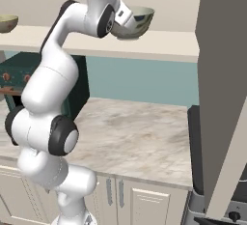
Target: Take the smaller bowl and place it next to the appetizer plate on the dining counter , and place the larger bowl next to the plate with cooked food.
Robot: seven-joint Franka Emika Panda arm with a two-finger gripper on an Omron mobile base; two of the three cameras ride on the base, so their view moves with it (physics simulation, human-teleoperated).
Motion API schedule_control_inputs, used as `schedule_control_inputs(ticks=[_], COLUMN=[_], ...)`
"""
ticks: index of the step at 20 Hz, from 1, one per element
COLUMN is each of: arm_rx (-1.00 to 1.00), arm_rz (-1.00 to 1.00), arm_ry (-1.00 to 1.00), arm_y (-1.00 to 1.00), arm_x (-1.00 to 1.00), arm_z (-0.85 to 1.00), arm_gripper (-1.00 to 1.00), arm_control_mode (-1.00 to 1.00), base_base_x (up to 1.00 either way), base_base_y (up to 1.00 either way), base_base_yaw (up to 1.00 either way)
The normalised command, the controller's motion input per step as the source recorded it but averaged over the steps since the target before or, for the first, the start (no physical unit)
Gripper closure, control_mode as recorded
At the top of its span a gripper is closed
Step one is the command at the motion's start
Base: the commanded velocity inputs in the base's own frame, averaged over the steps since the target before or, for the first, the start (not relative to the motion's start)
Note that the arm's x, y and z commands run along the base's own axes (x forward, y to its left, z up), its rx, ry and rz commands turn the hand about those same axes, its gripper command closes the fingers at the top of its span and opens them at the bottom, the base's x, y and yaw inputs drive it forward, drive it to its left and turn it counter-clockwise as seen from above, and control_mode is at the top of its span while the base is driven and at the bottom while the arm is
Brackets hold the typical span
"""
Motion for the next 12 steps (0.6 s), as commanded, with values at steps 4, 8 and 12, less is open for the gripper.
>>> schedule_control_inputs(ticks=[4, 8, 12], arm_rx=[0.0, 0.0, 0.0], arm_rz=[-0.05, -0.04, -0.02], arm_ry=[0.05, 0.04, 0.0], arm_y=[-0.02, -0.02, 0.0], arm_x=[0.47, 0.39, 0.29], arm_z=[0.0, 0.0, 0.0], arm_gripper=[-1.0, -1.0, -1.0], arm_control_mode=[-1.0, -1.0, -1.0], base_base_x=[0.0, 0.0, 0.0], base_base_y=[0.0, 0.0, 0.0], base_base_yaw=[0.0, 0.0, 0.0])
